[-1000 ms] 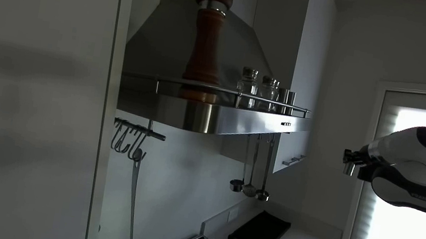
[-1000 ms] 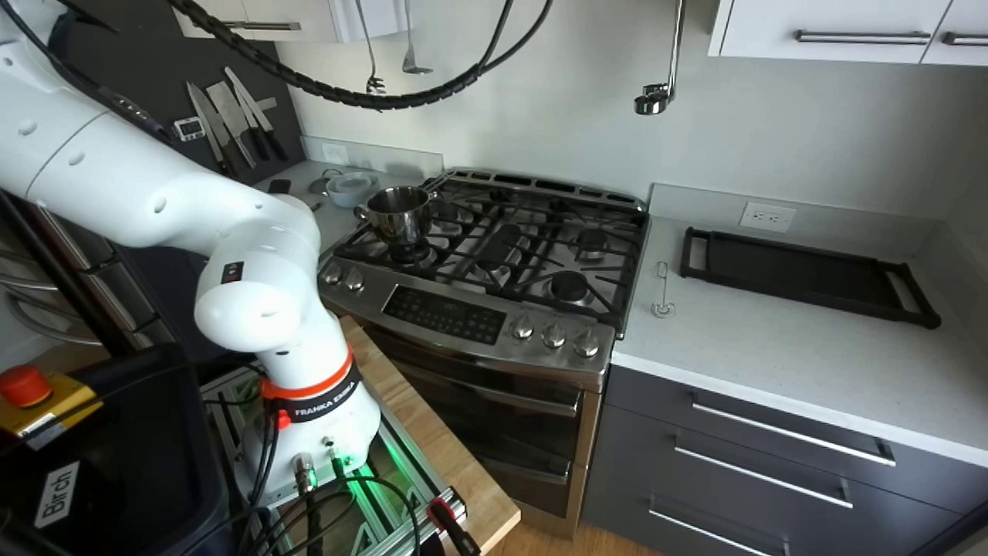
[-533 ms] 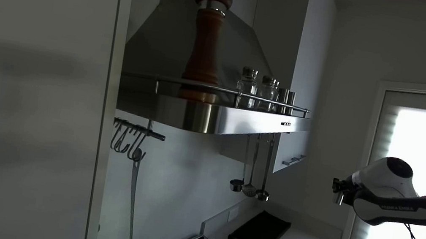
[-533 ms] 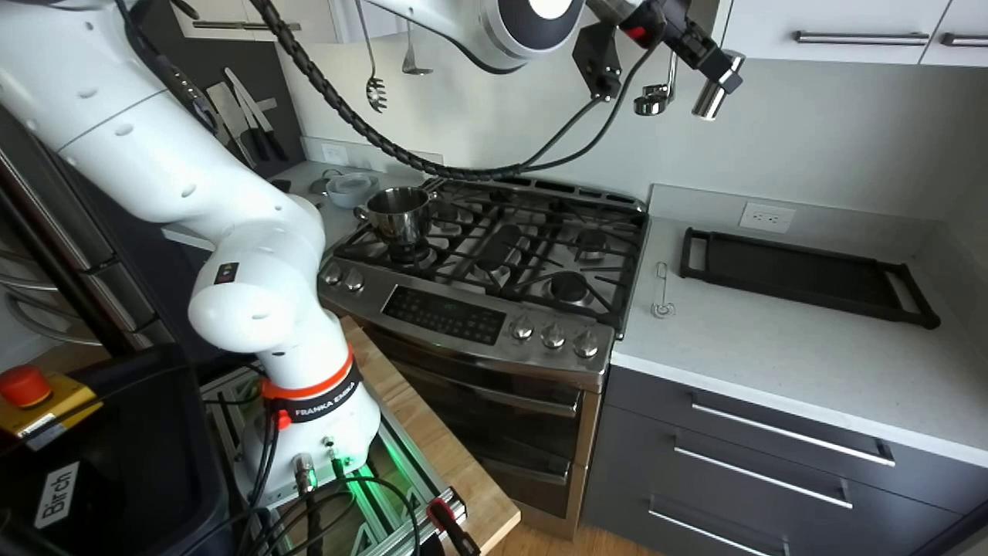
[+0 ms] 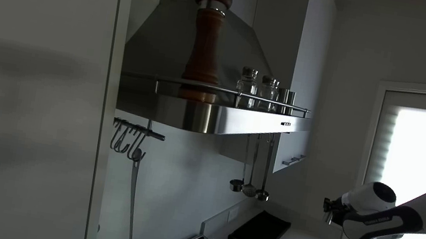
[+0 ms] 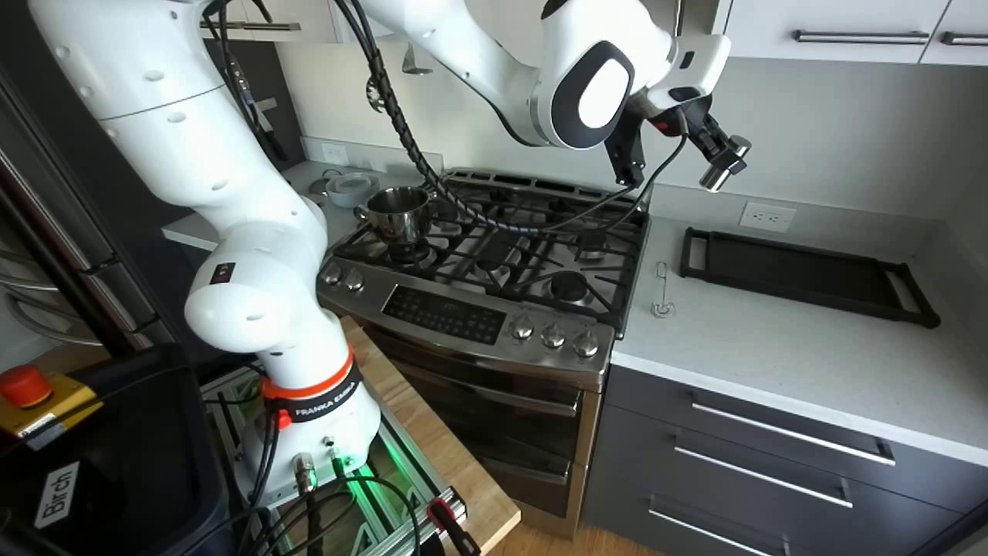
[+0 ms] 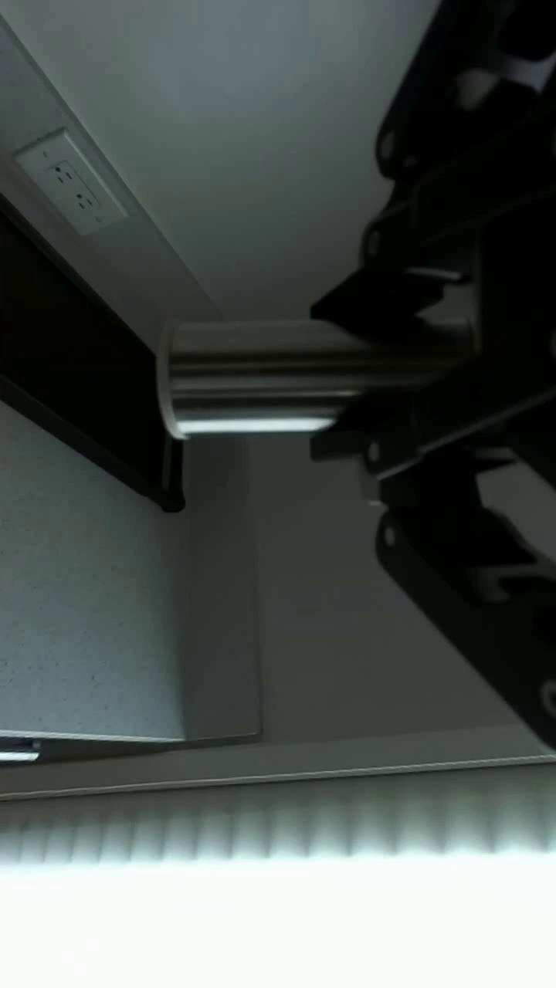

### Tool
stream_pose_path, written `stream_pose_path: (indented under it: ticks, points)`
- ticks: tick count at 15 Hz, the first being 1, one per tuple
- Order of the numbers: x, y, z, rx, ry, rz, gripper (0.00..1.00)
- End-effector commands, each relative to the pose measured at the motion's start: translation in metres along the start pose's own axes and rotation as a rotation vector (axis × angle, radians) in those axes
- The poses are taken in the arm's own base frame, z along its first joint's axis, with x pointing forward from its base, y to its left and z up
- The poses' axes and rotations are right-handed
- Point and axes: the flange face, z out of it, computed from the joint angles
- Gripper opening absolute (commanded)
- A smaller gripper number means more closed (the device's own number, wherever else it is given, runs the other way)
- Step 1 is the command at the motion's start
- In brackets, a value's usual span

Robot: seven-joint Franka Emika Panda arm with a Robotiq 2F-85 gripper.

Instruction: Remove one silver container from the rack above the stove and put it on the right side of the counter

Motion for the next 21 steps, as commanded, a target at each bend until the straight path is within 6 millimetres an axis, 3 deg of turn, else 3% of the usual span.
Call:
stream_pose_path:
  ticks: [1,6,7,11,15,21]
  points:
    - [0.0,0.0,0.002,0.0,-0.002,0.0,0.36]
    - [0.005,-0.003,-0.006,0.007,0.015,-0.003,0.36]
    - [0.003,0.001,0.006,-0.003,0.009,0.002,0.11]
    - [-0.018,0.009,0.04,0.005,-0.03,0.051,0.11]
    - [-0.025,0.034,0.071,-0.026,-0.056,0.099,0.11]
    - [-0.028,0.053,0.121,-0.067,-0.095,0.119,0.11]
